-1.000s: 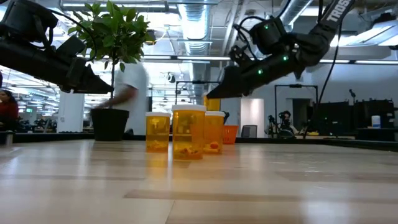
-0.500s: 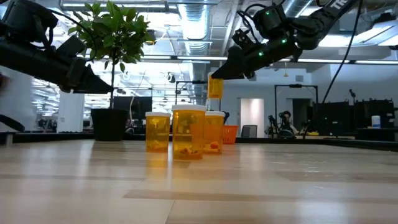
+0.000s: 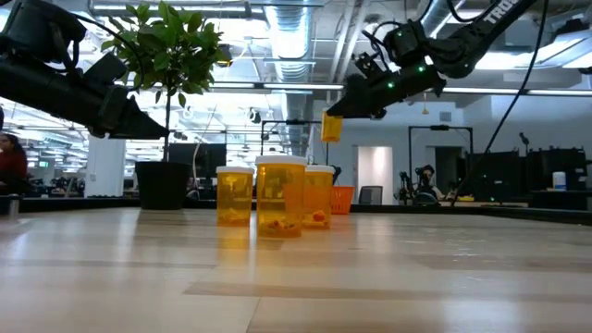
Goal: Pick and place pill bottles into a basket
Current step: Put the orange pill bottle into the orange bin
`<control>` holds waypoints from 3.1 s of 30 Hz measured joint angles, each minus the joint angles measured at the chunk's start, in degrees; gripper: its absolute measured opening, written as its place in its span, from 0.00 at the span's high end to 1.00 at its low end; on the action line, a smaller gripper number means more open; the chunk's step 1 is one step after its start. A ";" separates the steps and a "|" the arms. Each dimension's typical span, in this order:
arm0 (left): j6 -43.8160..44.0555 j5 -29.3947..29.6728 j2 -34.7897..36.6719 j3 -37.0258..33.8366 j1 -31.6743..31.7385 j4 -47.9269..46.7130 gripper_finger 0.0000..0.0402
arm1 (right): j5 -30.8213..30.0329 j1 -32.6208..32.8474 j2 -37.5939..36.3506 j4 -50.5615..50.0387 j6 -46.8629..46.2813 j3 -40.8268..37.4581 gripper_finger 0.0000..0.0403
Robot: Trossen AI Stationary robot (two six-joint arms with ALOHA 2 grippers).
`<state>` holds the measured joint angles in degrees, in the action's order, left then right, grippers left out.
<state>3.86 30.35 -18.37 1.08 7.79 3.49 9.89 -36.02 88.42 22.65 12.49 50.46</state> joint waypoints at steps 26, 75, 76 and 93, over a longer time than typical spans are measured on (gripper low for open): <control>0.00 0.02 0.00 0.00 0.02 0.00 0.35 | 5.27 -8.29 12.05 2.94 -0.46 7.86 0.49; 0.01 0.02 0.02 0.00 0.01 0.00 0.35 | 1.97 -7.20 18.86 -6.40 -1.50 9.38 0.48; 0.00 0.00 0.00 0.00 0.02 0.00 0.35 | 1.99 -7.20 18.86 -6.60 -1.49 9.38 0.48; 0.00 0.01 0.01 0.00 0.00 0.00 0.35 | 1.75 -6.74 18.84 -7.38 -4.84 9.38 0.48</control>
<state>3.86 30.36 -18.36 1.08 7.79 3.49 11.64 -42.76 107.26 15.27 7.65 59.83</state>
